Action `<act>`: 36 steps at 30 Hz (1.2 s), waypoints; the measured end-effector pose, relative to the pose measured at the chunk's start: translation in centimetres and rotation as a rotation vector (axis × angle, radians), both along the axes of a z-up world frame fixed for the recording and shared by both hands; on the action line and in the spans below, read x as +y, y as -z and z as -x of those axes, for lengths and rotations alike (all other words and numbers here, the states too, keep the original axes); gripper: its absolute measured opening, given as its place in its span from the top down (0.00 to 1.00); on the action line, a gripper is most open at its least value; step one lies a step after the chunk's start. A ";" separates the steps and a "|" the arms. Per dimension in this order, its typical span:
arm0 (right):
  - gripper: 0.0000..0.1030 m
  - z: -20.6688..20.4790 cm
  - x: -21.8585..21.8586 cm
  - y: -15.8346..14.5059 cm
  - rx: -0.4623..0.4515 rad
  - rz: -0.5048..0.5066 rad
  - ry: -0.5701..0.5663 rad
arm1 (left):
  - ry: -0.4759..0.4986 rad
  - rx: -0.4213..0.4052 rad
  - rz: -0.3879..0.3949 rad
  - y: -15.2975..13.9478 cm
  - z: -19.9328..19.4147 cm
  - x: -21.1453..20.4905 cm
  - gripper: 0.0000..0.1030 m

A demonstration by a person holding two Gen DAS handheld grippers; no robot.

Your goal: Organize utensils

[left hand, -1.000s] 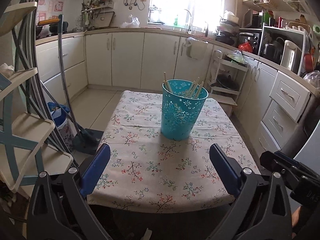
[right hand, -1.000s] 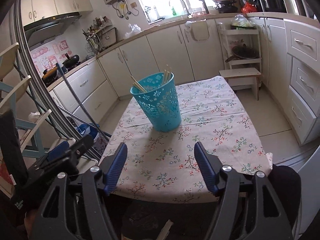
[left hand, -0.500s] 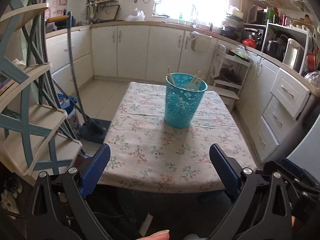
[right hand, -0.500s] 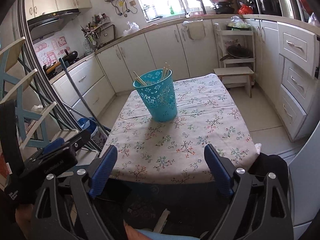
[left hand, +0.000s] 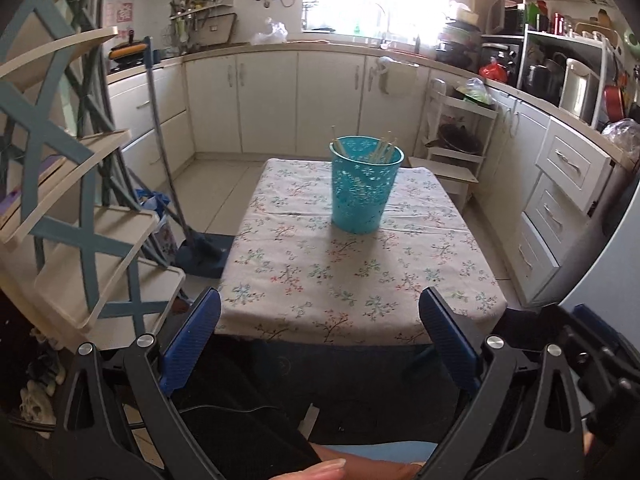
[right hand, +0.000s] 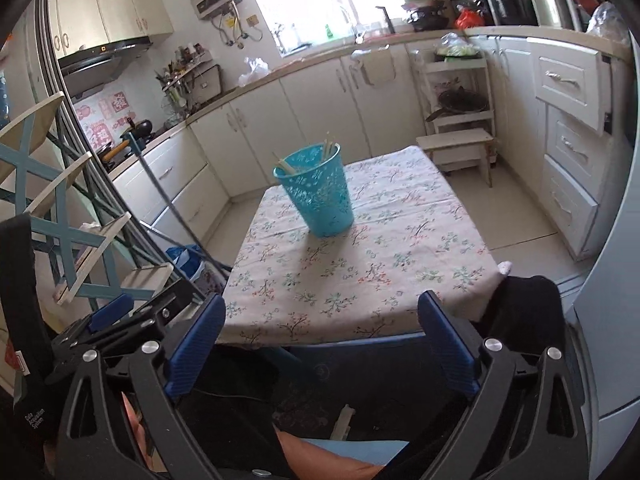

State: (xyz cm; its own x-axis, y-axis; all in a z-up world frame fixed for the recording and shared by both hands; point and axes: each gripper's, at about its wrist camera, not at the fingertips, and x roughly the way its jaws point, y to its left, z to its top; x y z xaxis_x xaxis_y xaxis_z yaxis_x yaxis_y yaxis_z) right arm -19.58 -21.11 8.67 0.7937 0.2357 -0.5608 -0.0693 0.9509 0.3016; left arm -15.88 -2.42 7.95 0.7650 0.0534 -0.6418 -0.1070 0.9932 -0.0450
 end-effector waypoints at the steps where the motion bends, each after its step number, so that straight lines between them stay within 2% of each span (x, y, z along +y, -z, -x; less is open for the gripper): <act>1: 0.08 0.3 0.3 -0.1 -0.011 0.017 -0.006 | -0.009 -0.004 0.000 -0.1 0.3 0.2 0.07; 5: 0.07 0.8 1.7 -0.2 -0.023 0.059 -0.068 | -0.011 -0.036 -0.018 -0.7 1.4 0.7 0.07; 10: 0.07 1.3 1.9 -0.1 -0.029 0.063 -0.074 | -0.041 -0.059 -0.028 -1.1 2.3 1.4 0.07; 36: 0.07 1.6 2.6 0.7 0.010 0.075 -0.080 | -0.054 -0.047 -0.036 -0.8 2.9 1.6 0.08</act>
State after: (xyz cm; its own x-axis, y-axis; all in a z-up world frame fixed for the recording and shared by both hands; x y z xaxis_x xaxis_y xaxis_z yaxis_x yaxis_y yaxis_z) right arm -21.20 -18.50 7.98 0.7682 0.2553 -0.5871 -0.1435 0.9624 0.2307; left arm -18.77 -0.85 8.78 0.7896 0.1176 -0.6022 -0.1591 0.9871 -0.0159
